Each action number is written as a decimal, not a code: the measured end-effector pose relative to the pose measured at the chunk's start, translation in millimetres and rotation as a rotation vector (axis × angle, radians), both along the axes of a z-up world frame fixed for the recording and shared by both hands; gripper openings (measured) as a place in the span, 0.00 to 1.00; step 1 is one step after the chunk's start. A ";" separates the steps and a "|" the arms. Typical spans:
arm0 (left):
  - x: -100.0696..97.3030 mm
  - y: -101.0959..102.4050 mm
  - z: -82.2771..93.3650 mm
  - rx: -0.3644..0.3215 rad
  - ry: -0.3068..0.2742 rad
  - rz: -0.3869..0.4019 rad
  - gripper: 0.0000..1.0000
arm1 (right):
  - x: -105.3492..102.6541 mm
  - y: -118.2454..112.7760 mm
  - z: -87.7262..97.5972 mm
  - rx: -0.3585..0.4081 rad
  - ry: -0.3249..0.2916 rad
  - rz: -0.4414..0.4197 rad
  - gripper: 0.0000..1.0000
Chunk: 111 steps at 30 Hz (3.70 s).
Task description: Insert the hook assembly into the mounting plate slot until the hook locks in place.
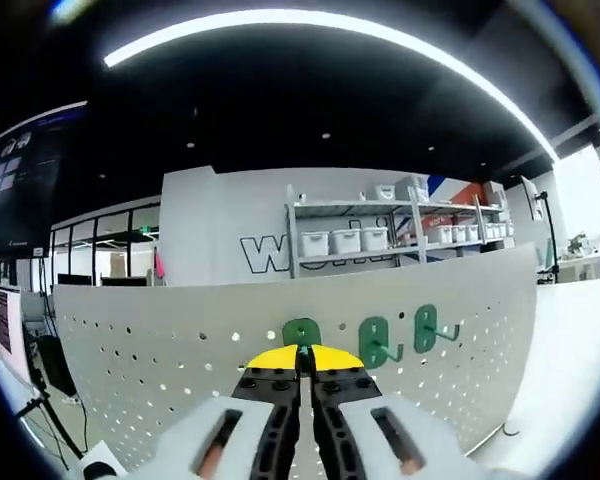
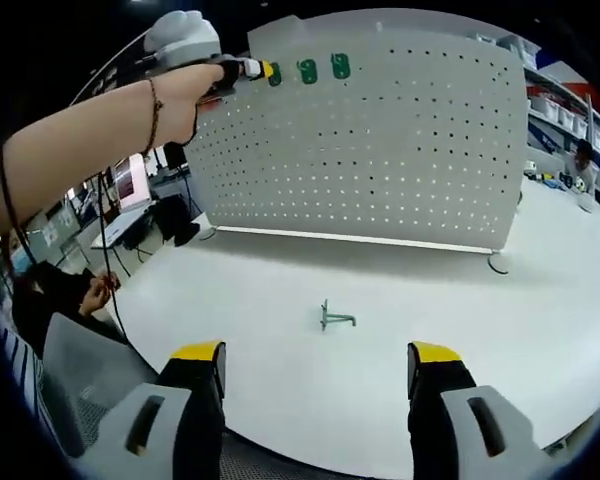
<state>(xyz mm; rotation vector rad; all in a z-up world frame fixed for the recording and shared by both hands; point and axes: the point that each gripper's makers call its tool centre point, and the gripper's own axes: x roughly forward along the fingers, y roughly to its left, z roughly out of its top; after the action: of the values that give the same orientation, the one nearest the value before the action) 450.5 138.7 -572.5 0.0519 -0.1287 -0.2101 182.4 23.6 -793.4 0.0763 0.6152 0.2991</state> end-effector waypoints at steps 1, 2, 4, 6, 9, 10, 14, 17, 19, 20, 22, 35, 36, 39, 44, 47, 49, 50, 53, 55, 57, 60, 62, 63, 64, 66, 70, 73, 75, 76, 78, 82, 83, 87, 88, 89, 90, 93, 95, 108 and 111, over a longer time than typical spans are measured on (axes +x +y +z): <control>0.5 0.0 -0.6 0.000 0.002 0.001 0.01 | -0.1 0.1 0.0 0.002 0.002 0.000 0.72; 0.9 -0.2 -0.8 0.000 0.003 0.002 0.01 | 0.0 0.0 0.1 0.002 0.001 0.000 0.72; 2.0 -1.6 -0.9 0.002 0.002 0.005 0.01 | 0.0 -1.4 -0.1 0.004 0.001 -0.005 0.72; 3.1 -2.7 -1.1 0.005 0.003 0.004 0.01 | 0.6 -2.9 -0.1 0.007 0.000 -0.011 0.72; 5.8 -5.9 -2.9 0.014 0.009 0.006 0.01 | 1.1 -5.0 0.2 0.015 -0.001 -0.023 0.72; 6.5 -5.8 -3.0 0.018 0.007 0.009 0.01 | 1.2 -5.1 0.4 0.016 -0.002 -0.024 0.72; 7.4 -4.6 -3.5 0.011 0.015 0.017 0.01 | 1.5 -6.1 1.1 0.022 -0.003 -0.030 0.71; 9.0 -4.8 -5.9 0.015 0.026 0.022 0.01 | 1.7 -7.4 0.8 0.028 -0.002 -0.037 0.71; 9.5 -4.8 -6.1 0.022 0.030 0.024 0.01 | 1.9 -7.6 0.5 0.028 -0.002 -0.037 0.71; 9.8 -4.9 -6.7 0.034 0.031 0.026 0.01 | 2.2 -7.9 0.4 0.024 -0.005 -0.036 0.71; 10.0 -4.9 -6.3 0.030 0.033 0.029 0.01 | 2.2 -9.3 -0.5 0.009 -0.008 -0.036 0.71; 3.6 -5.4 -12.3 -0.091 0.163 -0.031 0.29 | 1.4 -12.5 2.8 0.002 -0.026 -0.045 0.72; 1.3 -6.8 -8.6 -0.075 0.150 -0.044 0.29 | 1.5 -12.9 3.5 0.001 -0.030 -0.048 0.72; -6.4 -10.3 1.7 -0.060 0.130 -0.083 0.36 | 1.5 -14.1 4.3 0.000 -0.035 -0.053 0.72; -12.6 -3.7 5.7 -0.090 0.166 -0.134 0.47 | 0.4 -12.7 6.5 -0.024 -0.051 -0.043 0.72; -20.1 -0.3 7.3 -0.095 0.176 -0.154 0.52 | 1.0 -15.1 8.0 -0.023 -0.060 -0.054 0.71; -30.0 0.3 6.5 -0.078 0.191 -0.183 0.52 | 1.5 -16.0 8.1 -0.021 -0.061 -0.061 0.71; -32.8 0.8 6.5 -0.072 0.189 -0.190 0.52 | 1.7 -16.2 8.4 -0.022 -0.063 -0.062 0.71; -44.3 3.1 0.1 -0.048 0.211 -0.221 0.55 | 2.0 -15.2 8.8 -0.031 -0.070 -0.057 0.71; -51.0 4.3 -4.7 -0.039 0.227 -0.239 0.56 | 2.0 -14.8 9.1 -0.033 -0.072 -0.055 0.70; -57.8 6.3 -9.9 -0.023 0.241 -0.250 0.57 | 2.1 -14.9 9.5 -0.033 -0.075 -0.056 0.70; -72.3 8.6 -20.5 -0.003 0.268 -0.274 0.57 | 2.3 -16.2 10.3 -0.035 -0.080 -0.062 0.70; -82.1 8.3 -27.4 0.009 0.283 -0.291 0.56 | 2.6 -16.4 11.0 -0.036 -0.085 -0.064 0.70; -85.7 8.4 -30.3 0.014 0.289 -0.295 0.56 | 2.6 -16.5 11.2 -0.037 -0.086 -0.064 0.70; -91.0 9.1 -34.5 0.017 0.300 -0.299 0.56 | 2.6 -16.5 11.5 -0.039 -0.088 -0.063 0.69; -100.5 9.0 -41.6 0.004 0.324 -0.312 0.55 | 2.7 -16.0 11.7 -0.041 -0.091 -0.061 0.69; -114.8 10.3 -54.1 0.020 0.347 -0.318 0.54 | 2.5 -15.7 11.9 -0.049 -0.093 -0.057 0.68; -125.9 11.7 -64.7 0.026 0.366 -0.323 0.54 | 2.3 -15.9 12.5 -0.044 -0.096 -0.057 0.68; -133.3 11.5 -70.9 0.026 0.381 -0.329 0.54 | 2.4 -16.2 12.4 -0.039 -0.095 -0.059 0.68; -136.4 11.7 -74.4 0.026 0.389 -0.331 0.54 | 2.5 -16.2 12.5 -0.039 -0.096 -0.059 0.68; -144.0 12.5 -81.6 0.037 0.404 -0.336 0.53 | 2.2 -15.6 12.6 -0.041 -0.095 -0.056 0.68; -157.3 15.4 -89.4 0.039 0.420 -0.336 0.53 | 2.1 -15.6 14.0 -0.035 -0.100 -0.057 0.68; -159.8 15.3 -91.7 0.043 0.423 -0.338 0.52 | 2.0 -15.8 13.8 -0.033 -0.098 -0.058 0.68; -178.1 11.4 -110.8 0.052 0.466 -0.356 0.50 | 2.0 -15.6 14.0 -0.030 -0.099 -0.057 0.68; -184.1 10.1 -119.7 0.059 0.488 -0.360 0.50 | 2.0 -15.2 14.1 -0.031 -0.099 -0.055 0.68; -187.2 8.9 -124.8 0.060 0.499 -0.364 0.50 | 1.7 -14.7 14.3 -0.034 -0.099 -0.052 0.68; -189.4 7.5 -129.2 0.059 0.506 -0.367 0.50 | 1.6 -14.6 14.5 -0.035 -0.100 -0.051 0.68; -196.4 1.5 -143.4 0.071 0.533 -0.379 0.48 | 1.5 -15.6 15.6 -0.032 -0.106 -0.055 0.68; -199.3 -2.2 -151.2 0.076 0.545 -0.387 0.46 | 1.3 -15.9 15.9 -0.030 -0.106 -0.056 0.68; -216.8 -38.9 -216.4 0.160 0.644 -0.483 0.40 | -0.5 -17.1 14.1 -0.013 -0.091 -0.064 0.65; -217.6 -47.8 -234.6 0.168 0.668 -0.507 0.38 | -0.6 -17.1 13.2 -0.003 -0.084 -0.067 0.65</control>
<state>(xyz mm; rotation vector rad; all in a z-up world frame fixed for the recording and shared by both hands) 232.8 90.9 -807.1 0.1129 0.5499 -0.7309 181.7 6.5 -780.3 0.0809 0.5288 0.2349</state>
